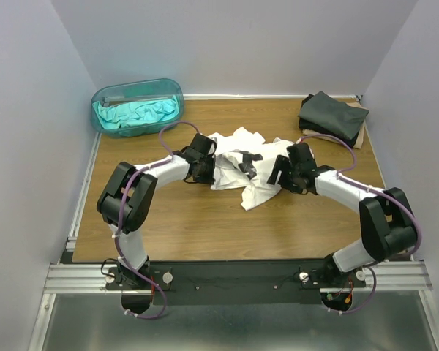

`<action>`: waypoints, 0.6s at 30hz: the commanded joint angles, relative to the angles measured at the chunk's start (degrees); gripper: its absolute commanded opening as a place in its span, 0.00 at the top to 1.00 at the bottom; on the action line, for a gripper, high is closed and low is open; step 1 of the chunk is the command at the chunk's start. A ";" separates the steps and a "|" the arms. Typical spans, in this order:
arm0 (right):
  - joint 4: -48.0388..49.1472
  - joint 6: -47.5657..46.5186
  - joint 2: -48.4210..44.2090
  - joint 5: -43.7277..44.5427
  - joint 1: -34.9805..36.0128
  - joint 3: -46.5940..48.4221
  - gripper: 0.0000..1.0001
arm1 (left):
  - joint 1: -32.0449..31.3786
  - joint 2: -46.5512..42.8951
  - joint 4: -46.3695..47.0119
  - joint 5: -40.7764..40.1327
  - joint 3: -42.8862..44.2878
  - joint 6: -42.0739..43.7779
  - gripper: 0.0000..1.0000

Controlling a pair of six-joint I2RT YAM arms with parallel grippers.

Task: Fold and stack the t-shirts
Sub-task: Flatten the tshirt out

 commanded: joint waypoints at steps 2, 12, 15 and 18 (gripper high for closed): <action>2.90 0.31 5.07 -0.99 0.12 0.85 0.26 | -0.17 1.34 -2.71 -1.40 0.74 0.23 1.00; 1.86 -3.11 2.28 3.75 0.12 6.28 1.00 | 9.84 -10.77 0.36 -3.77 8.64 -0.57 1.00; -1.91 -4.08 -1.15 6.91 0.12 10.32 1.00 | 14.15 -13.77 0.19 -4.30 10.93 0.13 1.00; -5.60 -5.31 -6.86 11.12 0.04 13.84 1.00 | 17.74 -18.43 -0.78 -5.79 12.69 0.92 1.00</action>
